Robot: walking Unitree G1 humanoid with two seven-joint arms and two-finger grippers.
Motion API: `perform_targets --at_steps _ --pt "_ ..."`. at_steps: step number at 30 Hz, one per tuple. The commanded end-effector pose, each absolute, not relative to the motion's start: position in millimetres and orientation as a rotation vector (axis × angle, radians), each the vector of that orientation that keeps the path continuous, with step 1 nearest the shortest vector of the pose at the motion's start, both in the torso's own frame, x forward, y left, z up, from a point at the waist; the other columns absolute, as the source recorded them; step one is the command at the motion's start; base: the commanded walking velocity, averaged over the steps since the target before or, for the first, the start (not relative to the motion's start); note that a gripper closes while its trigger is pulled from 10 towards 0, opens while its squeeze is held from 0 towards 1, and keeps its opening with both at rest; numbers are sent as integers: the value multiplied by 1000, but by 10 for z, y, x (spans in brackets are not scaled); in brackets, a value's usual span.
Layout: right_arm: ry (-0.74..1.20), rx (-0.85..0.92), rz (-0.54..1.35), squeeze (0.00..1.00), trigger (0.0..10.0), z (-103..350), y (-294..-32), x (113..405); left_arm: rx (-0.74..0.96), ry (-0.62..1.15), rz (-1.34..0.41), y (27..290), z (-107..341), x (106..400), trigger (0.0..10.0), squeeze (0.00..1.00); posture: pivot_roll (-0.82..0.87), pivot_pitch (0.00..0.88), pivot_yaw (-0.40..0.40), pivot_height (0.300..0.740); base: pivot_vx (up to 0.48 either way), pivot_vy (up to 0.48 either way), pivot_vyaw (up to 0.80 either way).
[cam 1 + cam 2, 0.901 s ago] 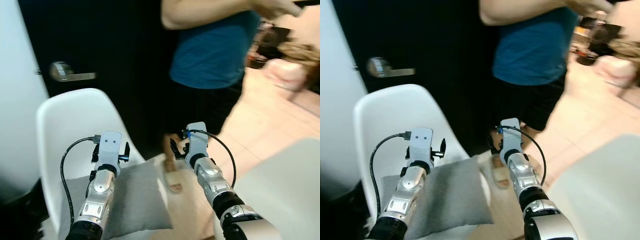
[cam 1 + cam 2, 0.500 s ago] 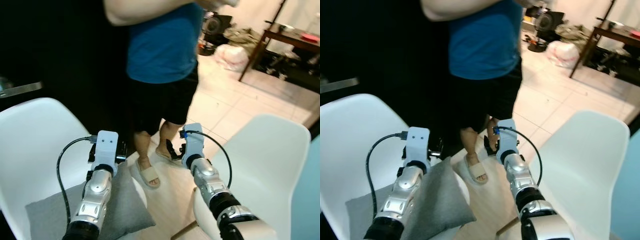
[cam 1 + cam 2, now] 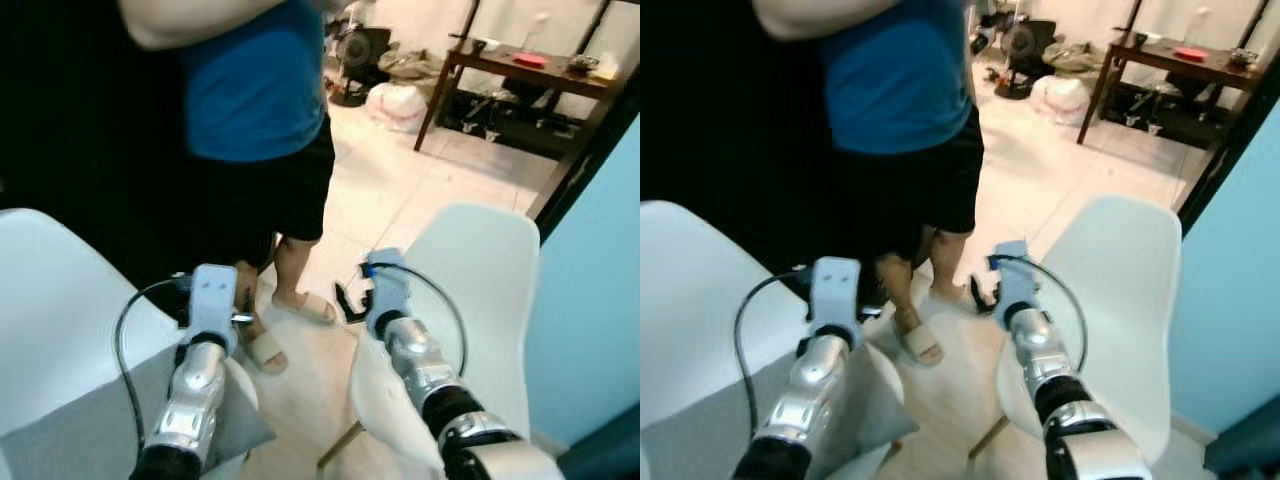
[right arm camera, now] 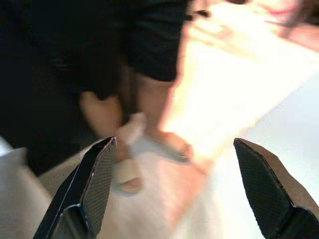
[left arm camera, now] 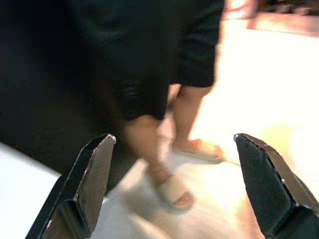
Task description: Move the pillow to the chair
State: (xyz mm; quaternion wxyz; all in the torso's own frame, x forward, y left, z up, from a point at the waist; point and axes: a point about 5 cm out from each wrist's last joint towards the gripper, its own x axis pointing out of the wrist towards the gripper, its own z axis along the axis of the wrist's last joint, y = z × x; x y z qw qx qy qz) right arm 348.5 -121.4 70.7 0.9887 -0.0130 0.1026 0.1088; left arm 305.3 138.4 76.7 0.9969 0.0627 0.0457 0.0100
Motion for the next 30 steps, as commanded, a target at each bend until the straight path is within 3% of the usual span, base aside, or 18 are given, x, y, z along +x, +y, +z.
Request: perform_targets --at_steps 1,30 --pt "229 -14 212 0 10000 661 -1202 3464 123 114 17 1399 723 3049 10000 0 12 0 -100 740 0 0 -800" --pt "253 -21 181 0 10000 641 -1236 3468 120 192 1 1423 624 3059 10000 0 8 0 -78 740 0 0 -800"
